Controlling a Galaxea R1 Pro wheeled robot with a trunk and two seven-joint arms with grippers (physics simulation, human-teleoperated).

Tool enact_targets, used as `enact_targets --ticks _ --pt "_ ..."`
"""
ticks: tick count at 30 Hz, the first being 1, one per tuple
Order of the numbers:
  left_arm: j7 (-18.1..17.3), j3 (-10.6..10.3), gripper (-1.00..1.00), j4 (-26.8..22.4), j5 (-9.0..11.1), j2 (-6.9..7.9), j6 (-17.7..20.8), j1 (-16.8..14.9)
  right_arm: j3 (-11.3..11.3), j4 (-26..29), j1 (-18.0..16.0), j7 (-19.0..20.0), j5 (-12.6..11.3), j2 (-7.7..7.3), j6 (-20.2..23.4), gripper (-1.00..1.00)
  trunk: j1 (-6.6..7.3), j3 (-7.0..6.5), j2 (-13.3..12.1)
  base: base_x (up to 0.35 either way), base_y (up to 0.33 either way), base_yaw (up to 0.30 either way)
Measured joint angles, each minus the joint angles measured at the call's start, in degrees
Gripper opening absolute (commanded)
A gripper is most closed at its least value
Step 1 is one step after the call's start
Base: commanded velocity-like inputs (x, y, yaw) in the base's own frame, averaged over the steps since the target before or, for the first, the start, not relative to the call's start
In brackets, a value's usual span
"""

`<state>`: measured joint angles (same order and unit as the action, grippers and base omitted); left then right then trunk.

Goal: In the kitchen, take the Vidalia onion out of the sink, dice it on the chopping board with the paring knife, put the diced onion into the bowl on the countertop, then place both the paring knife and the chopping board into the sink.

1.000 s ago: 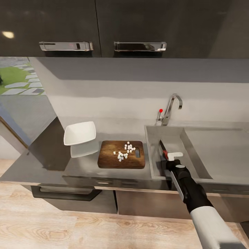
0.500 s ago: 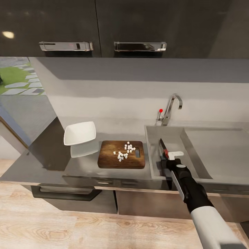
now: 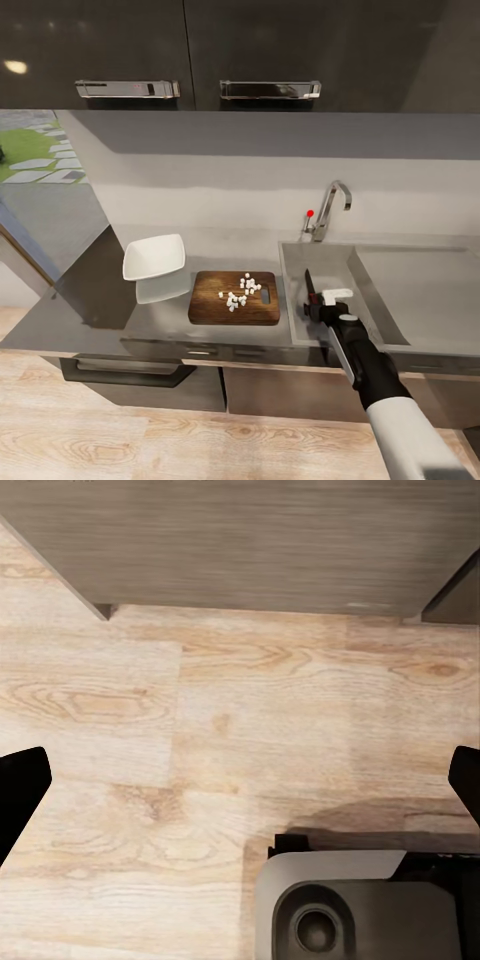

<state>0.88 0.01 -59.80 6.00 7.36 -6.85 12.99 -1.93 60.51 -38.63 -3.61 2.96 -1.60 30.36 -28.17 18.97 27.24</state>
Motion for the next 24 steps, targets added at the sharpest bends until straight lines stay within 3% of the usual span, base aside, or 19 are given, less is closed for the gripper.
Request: enact_targets --ticks 6,8,11,14,21,24 --pt "0.00 0.00 1.00 0.08 0.00 -0.01 0.00 0.00 0.12 0.38 -0.01 -0.14 -0.04 -0.32 -3.38 1.00 0.00 0.00 0.01 0.000 0.000 0.000" --pt "0.00 0.00 1.00 0.17 0.00 -0.01 0.00 0.00 0.03 4.74 -0.01 -0.18 -0.07 -0.22 -2.27 1.00 0.01 0.00 0.01 0.000 0.000 0.000" --pt "0.00 0.00 1.00 0.35 0.00 0.00 0.00 0.00 -0.07 9.44 0.00 -0.22 -0.30 -0.08 3.42 1.00 0.00 0.00 0.01 0.000 0.000 0.000" --pt "0.00 0.00 1.00 0.49 0.00 -0.01 0.00 0.00 -0.04 13.09 0.01 -0.10 -2.59 -0.15 6.03 1.00 0.01 0.00 0.01 0.000 0.000 0.000" --pt "0.00 0.00 1.00 0.68 0.02 -0.01 0.00 0.00 -0.03 19.09 0.26 -0.27 -3.40 -0.18 7.46 1.00 0.00 0.00 0.01 0.000 0.000 0.000" --pt "0.00 0.09 1.00 0.76 0.03 -0.01 0.00 0.00 -0.06 24.94 2.75 -0.30 -3.41 -0.19 7.68 1.00 0.01 0.00 0.01 0.000 0.000 0.000"
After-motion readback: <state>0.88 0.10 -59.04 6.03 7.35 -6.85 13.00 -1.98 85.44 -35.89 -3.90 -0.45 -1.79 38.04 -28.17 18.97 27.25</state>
